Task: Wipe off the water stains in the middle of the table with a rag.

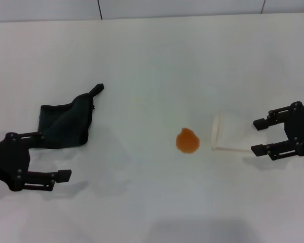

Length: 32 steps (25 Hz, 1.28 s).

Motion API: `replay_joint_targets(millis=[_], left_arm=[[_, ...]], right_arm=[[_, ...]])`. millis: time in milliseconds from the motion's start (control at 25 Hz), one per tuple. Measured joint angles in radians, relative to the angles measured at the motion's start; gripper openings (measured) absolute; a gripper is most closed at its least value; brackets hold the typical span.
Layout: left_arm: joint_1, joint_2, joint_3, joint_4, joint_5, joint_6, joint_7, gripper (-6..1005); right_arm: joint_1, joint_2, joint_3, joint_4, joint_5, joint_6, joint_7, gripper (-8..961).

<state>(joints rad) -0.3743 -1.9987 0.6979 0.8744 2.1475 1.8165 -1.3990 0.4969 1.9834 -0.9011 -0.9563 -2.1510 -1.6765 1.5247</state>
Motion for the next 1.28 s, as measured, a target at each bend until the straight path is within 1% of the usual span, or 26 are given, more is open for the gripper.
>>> replay_joint_targets(millis=[280,400,600,720,840,880,920,960,1080,1200,1280], left_arm=[[0.000,0.000,0.000,-0.001,0.000,-0.002,0.001,879],[0.000,0.000,0.000,-0.001,0.000,-0.002,0.001,879],[-0.002,0.000,0.000,-0.002,0.000,-0.004,0.002,879],[-0.005,0.000,0.000,-0.002,0.000,-0.004,0.001,879],[-0.011,0.001,0.000,-0.001,0.000,-0.004,0.000,879],[-0.011,0.001,0.000,-0.001,0.000,-0.004,0.000,880],[-0.013,0.001,0.000,-0.001,0.000,-0.004,0.000,880],[-0.019,0.001,0.000,-0.001,0.000,-0.004,0.000,880],[-0.025,0.001,0.000,-0.001,0.000,-0.004,-0.001,880],[-0.029,0.000,0.000,0.000,0.000,-0.002,-0.004,880],[-0.029,0.000,0.000,0.000,0.000,0.001,-0.004,880]], right_arm=[[0.002,0.001,0.000,-0.014,0.002,-0.002,0.005,669],[0.006,0.003,-0.006,-0.046,-0.002,-0.012,0.027,670],[0.022,0.004,-0.050,-0.120,-0.019,-0.017,0.106,672],[0.051,-0.003,-0.089,-0.167,-0.046,-0.026,0.162,673],[0.085,-0.005,-0.110,-0.180,-0.080,-0.044,0.199,675],[0.085,-0.005,-0.110,-0.180,-0.080,-0.044,0.199,675],[0.106,-0.006,-0.115,-0.179,-0.099,-0.054,0.210,676],[0.141,-0.004,-0.120,-0.175,-0.151,-0.064,0.233,676],[0.185,0.008,-0.125,-0.170,-0.246,-0.066,0.269,833],[0.219,0.017,-0.154,-0.165,-0.303,-0.066,0.307,850],[0.235,0.018,-0.187,-0.164,-0.317,-0.062,0.331,861]])
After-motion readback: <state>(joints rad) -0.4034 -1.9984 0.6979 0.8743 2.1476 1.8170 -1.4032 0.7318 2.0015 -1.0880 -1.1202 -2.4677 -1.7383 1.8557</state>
